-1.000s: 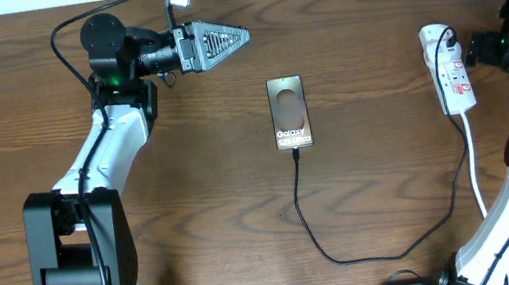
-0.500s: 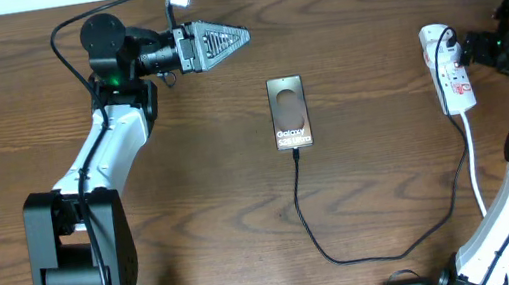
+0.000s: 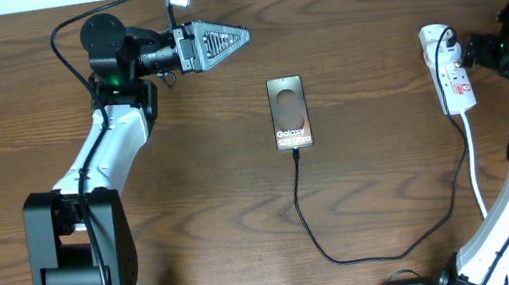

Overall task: Plug charger to phone and switch on socket
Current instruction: 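Press the orange switch on the power strip with the right gripper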

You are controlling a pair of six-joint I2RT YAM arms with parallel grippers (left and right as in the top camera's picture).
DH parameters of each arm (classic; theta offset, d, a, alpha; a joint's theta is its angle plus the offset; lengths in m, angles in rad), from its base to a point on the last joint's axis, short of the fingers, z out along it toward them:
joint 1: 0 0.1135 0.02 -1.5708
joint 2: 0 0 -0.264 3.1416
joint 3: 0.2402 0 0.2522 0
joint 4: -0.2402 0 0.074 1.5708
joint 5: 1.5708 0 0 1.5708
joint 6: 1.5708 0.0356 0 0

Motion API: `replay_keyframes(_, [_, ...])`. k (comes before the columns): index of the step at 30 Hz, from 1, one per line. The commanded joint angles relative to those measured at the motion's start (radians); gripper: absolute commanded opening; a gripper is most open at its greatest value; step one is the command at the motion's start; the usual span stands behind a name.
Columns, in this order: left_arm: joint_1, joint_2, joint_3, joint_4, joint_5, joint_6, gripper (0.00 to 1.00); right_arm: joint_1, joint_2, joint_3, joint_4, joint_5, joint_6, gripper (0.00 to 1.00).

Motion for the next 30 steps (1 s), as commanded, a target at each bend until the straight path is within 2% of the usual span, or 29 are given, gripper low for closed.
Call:
replay_keyframes(1, [0.001,-0.016,0.007,0.005,0.013,0.017,0.96,0.023,0.033,-0.052,0.001,-0.050,0.002,0.99])
replay_keyframes(7, [0.001,-0.016,0.007,0.005,0.013,0.017,0.96,0.023,0.033,-0.052,-0.010,-0.165,0.002,0.99])
replay_keyframes(20, [0.001,-0.016,0.007,0.005,0.013,0.017,0.96,0.023,0.034,-0.056,-0.061,-0.164,0.002,0.99])
replay_keyframes(30, [0.001,-0.016,0.007,0.005,0.013,0.017,0.96,0.023,0.034,-0.138,-0.007,-0.164,0.014,0.99])
